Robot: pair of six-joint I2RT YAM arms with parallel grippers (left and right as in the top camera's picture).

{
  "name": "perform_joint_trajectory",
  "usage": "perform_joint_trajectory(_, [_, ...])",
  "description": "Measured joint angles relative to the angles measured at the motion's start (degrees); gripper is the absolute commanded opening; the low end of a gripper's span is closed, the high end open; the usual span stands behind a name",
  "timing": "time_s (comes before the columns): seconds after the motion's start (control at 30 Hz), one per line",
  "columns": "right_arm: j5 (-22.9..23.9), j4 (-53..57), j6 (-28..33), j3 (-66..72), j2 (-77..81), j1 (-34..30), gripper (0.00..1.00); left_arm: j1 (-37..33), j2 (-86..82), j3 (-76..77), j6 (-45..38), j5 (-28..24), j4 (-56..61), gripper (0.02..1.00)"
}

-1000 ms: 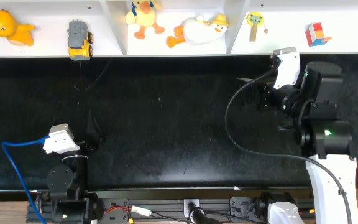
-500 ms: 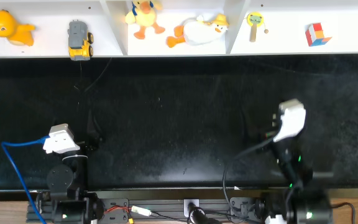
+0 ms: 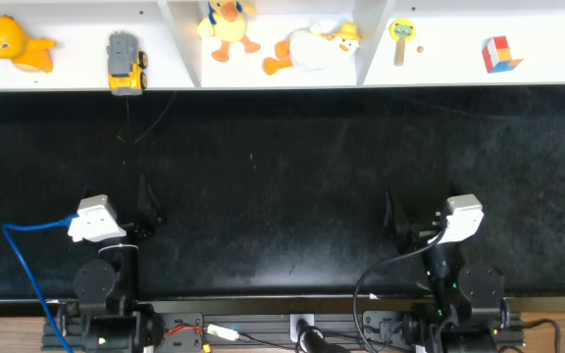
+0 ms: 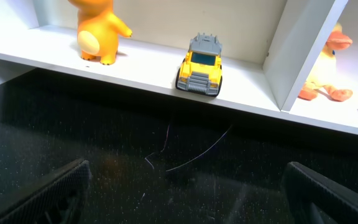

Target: Store Toys

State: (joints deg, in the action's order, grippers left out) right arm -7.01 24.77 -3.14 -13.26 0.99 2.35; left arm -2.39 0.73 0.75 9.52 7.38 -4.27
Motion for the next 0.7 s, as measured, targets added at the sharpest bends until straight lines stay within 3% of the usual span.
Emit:
perform_joint_trajectory(0.57, [7.37, -8.83, -5.57, 8.07, -0.26, 1.18, 0.985, 0.00, 0.00, 0.00, 0.00, 0.00, 0.00, 0.998])
perform_joint_trajectory(0.7, [8.11, -16.44, -5.86, 10.03, -0.24, 1.18, 0.996, 0.00, 0.00, 0.00, 0.00, 0.00, 0.00, 0.998])
